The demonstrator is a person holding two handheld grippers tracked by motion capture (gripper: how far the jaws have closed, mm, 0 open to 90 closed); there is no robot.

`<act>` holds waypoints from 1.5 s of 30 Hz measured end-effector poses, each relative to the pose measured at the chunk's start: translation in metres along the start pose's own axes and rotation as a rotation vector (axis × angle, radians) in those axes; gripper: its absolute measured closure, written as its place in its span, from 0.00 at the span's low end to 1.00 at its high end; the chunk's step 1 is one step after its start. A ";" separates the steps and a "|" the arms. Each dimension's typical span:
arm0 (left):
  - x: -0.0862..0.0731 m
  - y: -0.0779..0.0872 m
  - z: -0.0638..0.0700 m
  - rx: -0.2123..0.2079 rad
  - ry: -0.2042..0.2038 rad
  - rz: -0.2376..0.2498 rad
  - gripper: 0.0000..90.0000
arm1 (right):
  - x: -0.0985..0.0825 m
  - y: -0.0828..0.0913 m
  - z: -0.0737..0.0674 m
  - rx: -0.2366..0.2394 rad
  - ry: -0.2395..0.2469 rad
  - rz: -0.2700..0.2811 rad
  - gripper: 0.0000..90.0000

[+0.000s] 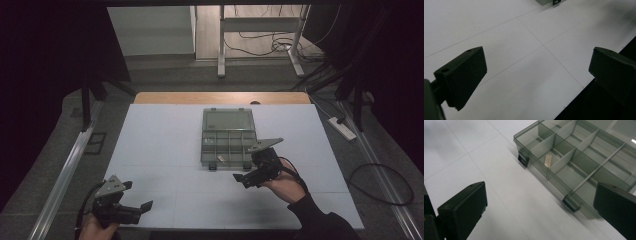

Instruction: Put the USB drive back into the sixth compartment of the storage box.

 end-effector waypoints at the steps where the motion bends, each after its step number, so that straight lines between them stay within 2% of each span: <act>1: 0.000 0.000 0.000 0.000 0.000 0.000 0.02 | -0.001 0.001 0.001 -0.002 -0.002 0.000 0.00; 7: 0.000 0.000 0.000 0.000 0.000 0.001 0.02 | -0.007 0.004 0.004 0.006 -0.005 0.000 0.00; 21: 0.000 0.001 0.000 0.000 0.002 0.007 0.02 | -0.018 0.010 0.007 -0.010 0.014 0.004 0.00; 45: 0.000 0.001 0.000 -0.001 0.004 0.005 0.02 | -0.034 0.029 0.014 -0.043 -0.031 0.019 0.00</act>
Point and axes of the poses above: each handheld gripper's, and its own axes: y roughly backward along the jaws, x roughly out of its top, z roughly to its right, the point moved 4 cm from there along -y, roughly forward along the jaws, and after that the axes turned 15 degrees about -y, right-handed, at the moved point
